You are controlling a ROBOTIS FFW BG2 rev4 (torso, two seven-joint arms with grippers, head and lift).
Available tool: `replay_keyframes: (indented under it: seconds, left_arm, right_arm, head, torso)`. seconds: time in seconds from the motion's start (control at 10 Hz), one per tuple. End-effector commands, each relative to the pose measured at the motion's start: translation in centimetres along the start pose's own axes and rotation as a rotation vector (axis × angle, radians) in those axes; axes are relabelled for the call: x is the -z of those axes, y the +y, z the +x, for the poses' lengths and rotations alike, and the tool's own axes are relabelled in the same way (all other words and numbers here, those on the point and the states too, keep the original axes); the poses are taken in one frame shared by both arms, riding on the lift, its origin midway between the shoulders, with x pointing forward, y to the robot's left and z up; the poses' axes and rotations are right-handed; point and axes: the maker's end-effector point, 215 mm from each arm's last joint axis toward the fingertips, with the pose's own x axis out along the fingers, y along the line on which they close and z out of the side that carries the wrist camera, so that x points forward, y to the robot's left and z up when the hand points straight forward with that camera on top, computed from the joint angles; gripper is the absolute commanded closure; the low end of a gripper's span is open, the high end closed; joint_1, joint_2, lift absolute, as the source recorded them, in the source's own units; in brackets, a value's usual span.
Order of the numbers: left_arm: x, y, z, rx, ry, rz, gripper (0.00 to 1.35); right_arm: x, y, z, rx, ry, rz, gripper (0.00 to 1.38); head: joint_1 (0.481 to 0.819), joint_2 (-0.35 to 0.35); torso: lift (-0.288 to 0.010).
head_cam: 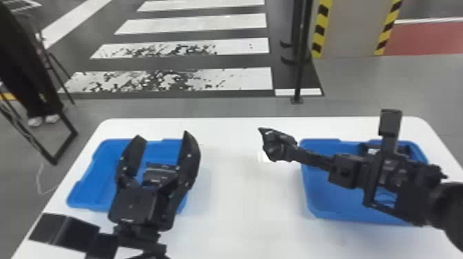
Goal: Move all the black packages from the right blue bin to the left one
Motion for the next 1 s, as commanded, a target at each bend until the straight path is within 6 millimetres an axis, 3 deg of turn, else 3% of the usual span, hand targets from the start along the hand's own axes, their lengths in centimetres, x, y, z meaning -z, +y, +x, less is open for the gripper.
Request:
replay_keyframes:
  seconds: [0.0,0.2,0.5,0.9]
  left_arm:
    - [1.0,-2.4,0.4,0.046,0.027,-0.053,0.15]
    - [2.1,-3.9,0.6,0.077,0.06,-0.067,0.15]
    - [3.4,-4.2,0.6,0.083,0.104,-0.069,0.15]
    - [3.4,-4.2,0.6,0.083,0.104,-0.067,0.15]
  right_arm:
    - [0.6,4.5,2.2,-0.121,0.014,0.028,1.14]
    - [-0.2,7.3,3.0,-0.19,0.008,0.019,1.14]
    - [0.4,10.7,4.0,-0.271,0.027,0.035,1.14]
    - [2.0,13.6,4.9,-0.338,0.062,0.06,1.14]
  head:
    - [0.695,0.164]
    - [0.695,0.202]
    - [0.695,0.216]
    - [0.695,0.254]
  torso:
    - [-0.132]
    - [-0.132]
    - [-0.132]
    - [-0.132]
